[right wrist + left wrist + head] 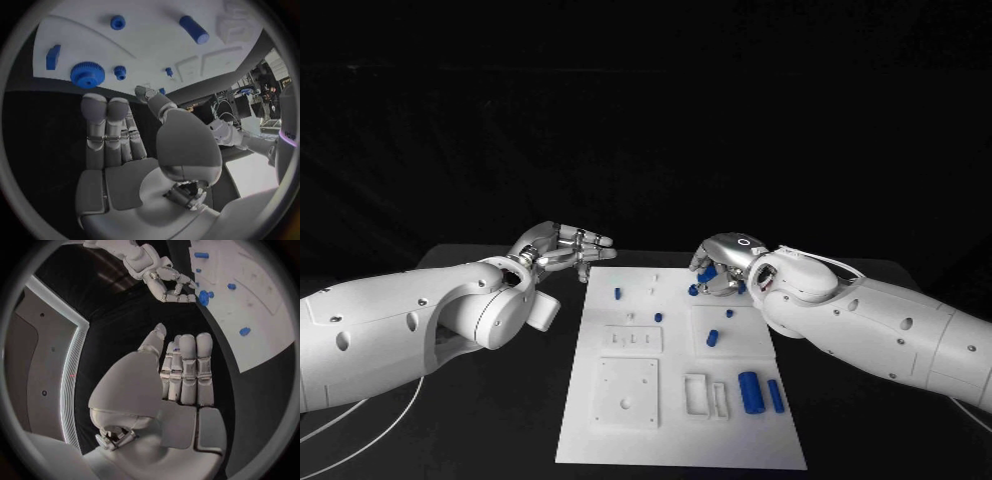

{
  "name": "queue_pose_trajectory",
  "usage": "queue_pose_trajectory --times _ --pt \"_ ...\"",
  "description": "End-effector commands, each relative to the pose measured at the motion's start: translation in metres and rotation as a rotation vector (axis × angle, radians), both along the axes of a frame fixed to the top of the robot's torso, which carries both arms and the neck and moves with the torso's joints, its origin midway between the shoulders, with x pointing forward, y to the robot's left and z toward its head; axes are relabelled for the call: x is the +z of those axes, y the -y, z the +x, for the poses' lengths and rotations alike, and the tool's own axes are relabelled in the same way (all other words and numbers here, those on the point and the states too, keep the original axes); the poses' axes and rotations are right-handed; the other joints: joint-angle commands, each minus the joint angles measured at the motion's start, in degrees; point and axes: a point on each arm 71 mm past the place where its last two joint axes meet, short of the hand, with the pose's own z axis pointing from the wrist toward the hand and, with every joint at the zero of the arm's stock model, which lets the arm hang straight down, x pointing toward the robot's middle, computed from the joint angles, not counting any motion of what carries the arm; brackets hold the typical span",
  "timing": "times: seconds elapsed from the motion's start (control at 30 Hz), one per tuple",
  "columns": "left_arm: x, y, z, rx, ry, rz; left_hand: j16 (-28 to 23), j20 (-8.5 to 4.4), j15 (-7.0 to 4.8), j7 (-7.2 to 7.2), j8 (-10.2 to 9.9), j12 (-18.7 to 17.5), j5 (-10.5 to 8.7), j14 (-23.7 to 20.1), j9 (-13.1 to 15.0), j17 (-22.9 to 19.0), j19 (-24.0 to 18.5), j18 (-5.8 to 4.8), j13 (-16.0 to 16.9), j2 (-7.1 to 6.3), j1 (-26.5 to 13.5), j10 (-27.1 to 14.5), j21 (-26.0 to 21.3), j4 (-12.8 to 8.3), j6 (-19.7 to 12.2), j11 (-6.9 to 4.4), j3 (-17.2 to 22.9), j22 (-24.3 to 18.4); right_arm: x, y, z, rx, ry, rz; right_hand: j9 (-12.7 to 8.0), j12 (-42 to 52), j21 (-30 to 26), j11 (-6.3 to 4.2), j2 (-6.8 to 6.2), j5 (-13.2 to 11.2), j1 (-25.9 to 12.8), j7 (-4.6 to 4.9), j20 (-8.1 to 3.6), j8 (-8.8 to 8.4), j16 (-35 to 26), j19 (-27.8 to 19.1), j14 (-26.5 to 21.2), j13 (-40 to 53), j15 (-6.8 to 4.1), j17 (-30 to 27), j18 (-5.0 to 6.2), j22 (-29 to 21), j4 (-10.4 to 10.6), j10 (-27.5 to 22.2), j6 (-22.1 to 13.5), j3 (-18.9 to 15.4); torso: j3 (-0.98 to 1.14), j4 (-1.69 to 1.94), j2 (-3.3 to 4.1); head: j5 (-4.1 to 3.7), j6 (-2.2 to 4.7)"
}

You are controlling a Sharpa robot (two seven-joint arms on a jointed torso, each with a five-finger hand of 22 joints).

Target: Assemble the parts on the task board

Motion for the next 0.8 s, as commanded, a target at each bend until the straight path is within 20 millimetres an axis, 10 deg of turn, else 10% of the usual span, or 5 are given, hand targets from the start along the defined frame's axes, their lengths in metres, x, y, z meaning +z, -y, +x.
queue_pose_trajectory --times 0.03,0.8 --pt "0.0027 0.0037 -0.0016 -0.032 0.003 0.003 0.16 0.48 0.26 0.05 -0.31 -0.27 0.33 -0.02 0.02 -0.08 0.08 0.89 -0.05 -0.09 -0.51 -0.68 0.22 -0.15 -0.55 0.0 0.18 0.08 -0.001 -0.001 0.0011 -0.022 0.027 -0.065 -0.02 0.31 -0.99 0.01 -0.48 -0.27 0.09 -0.14 -0.02 0.17 0.55 0.75 -0.44 0.07 -0.03 -0.49 2.21 0.03 0.4 -0.26 -0.08 -0.11 -0.06 0.23 0.84 -0.04 0.18" --pt "0.0081 0.0048 -0.0025 -0.04 0.012 0.0 0.11 0.68 0.43 0.18 -0.33 -0.25 0.32 0.01 0.0 -0.58 0.12 1.11 -0.04 -0.27 -0.72 -1.32 0.15 0.1 -0.86 0.22 0.29 0.27 -0.0082 -0.0022 0.0039 -0.035 0.033 -0.128 0.0 0.31 -2.89 -0.31 -0.26 -2.22 0.32 -0.2 -0.29 0.15 1.25 1.29 -0.64 0.06 -0.31 -1.64 1.91 2.44 1.01 0.93 2.39 1.76 0.0 0.65 2.48 -0.32 0.34"
